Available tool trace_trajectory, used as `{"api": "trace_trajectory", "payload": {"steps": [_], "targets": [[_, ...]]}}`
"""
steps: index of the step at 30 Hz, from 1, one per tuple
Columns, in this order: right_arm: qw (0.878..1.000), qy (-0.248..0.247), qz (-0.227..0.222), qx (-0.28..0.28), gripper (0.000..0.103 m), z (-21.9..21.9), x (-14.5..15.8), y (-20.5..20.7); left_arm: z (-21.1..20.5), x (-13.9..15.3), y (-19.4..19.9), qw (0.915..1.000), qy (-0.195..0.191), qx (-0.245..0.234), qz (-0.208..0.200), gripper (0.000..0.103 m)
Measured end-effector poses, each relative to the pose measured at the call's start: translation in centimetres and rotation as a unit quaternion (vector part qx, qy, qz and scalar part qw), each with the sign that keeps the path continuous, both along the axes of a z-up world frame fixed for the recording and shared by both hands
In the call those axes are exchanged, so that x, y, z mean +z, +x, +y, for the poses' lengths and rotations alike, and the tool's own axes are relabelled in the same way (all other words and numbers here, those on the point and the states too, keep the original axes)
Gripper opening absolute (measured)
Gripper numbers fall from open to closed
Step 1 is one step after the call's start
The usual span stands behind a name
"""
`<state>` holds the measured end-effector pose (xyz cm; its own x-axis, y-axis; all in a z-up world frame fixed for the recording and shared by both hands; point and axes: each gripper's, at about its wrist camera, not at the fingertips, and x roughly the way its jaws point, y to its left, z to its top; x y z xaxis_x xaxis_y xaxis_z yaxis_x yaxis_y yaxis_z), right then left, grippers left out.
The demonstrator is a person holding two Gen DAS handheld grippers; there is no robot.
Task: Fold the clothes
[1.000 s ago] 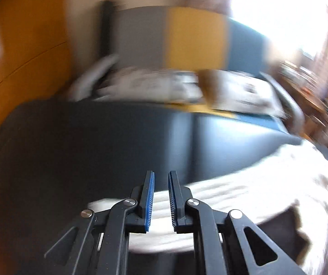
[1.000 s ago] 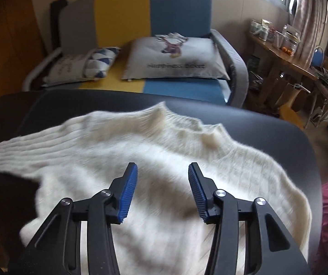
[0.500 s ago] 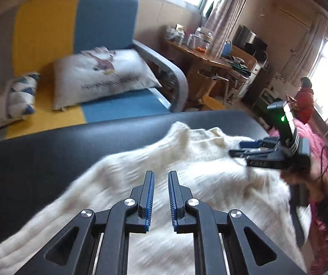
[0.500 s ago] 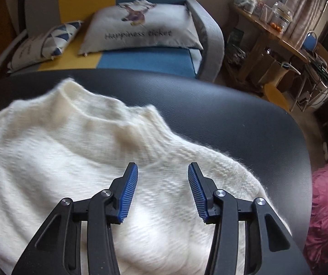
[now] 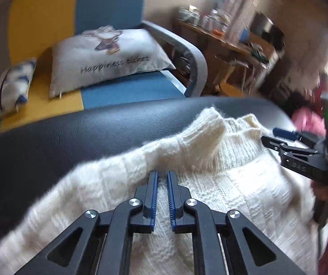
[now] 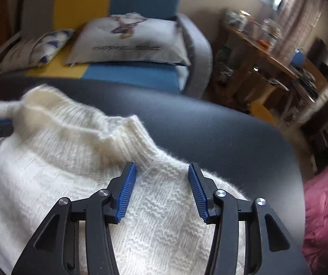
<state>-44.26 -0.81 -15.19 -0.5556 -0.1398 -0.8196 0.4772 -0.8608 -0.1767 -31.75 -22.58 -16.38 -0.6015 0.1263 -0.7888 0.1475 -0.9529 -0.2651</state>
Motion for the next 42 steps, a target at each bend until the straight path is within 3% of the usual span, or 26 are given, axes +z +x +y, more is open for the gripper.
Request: {"api": "trace_trajectory", "payload": {"steps": [4, 6, 11, 14, 18, 20, 24, 29, 34, 40, 42], "targets": [[0.998, -0.045, -0.023, -0.038, 0.05, 1.1, 0.7, -1.6, 0.4, 1.9, 1.7, 0.9992, 0.003, 0.005, 0.039, 0.009], [0.998, -0.046, -0.02, -0.026, 0.05, 1.1, 1.3, -1.3, 0.8, 3.0, 1.6, 0.9981, 0.013, -0.015, 0.058, 0.009], [0.998, -0.028, -0.022, 0.055, 0.05, -0.7, 2.2, 0.6, 2.6, 3.0, -1.4, 0.997, 0.015, -0.069, 0.033, 0.009], [0.996, 0.002, -0.03, 0.089, 0.05, -2.8, 1.2, 0.7, 3.1, 1.4, -3.3, 0.998, -0.001, -0.063, 0.0, 0.01], [0.998, -0.026, -0.047, 0.043, 0.05, -3.3, -0.1, -1.4, 1.6, 0.2, -3.6, 0.9995, 0.024, -0.018, -0.003, 0.009], [0.998, -0.036, -0.048, 0.029, 0.055, -2.9, -0.2, -1.9, 1.4, 0.4, -3.3, 0.9995, 0.026, -0.016, -0.006, 0.009], [0.998, -0.034, -0.048, 0.028, 0.055, -2.6, 0.2, -1.0, 1.2, 1.6, -0.9, 0.9996, 0.01, -0.028, -0.001, 0.01], [0.995, -0.048, -0.053, 0.066, 0.055, -2.1, 2.8, 3.5, -1.0, 3.6, 5.1, 0.9986, 0.007, -0.05, 0.015, 0.01], [0.98, -0.086, -0.099, 0.15, 0.055, -2.9, 5.4, 11.8, -3.2, 5.1, 12.6, 0.9972, 0.032, -0.064, 0.021, 0.01], [0.96, -0.093, -0.148, 0.219, 0.055, -5.2, 4.2, 22.2, -2.8, 5.6, 20.7, 0.9911, 0.028, -0.129, 0.013, 0.01], [0.958, -0.094, -0.166, 0.215, 0.055, -5.5, 2.9, 24.3, -1.2, 4.3, 21.7, 0.9898, -0.001, -0.141, -0.015, 0.01]]}}
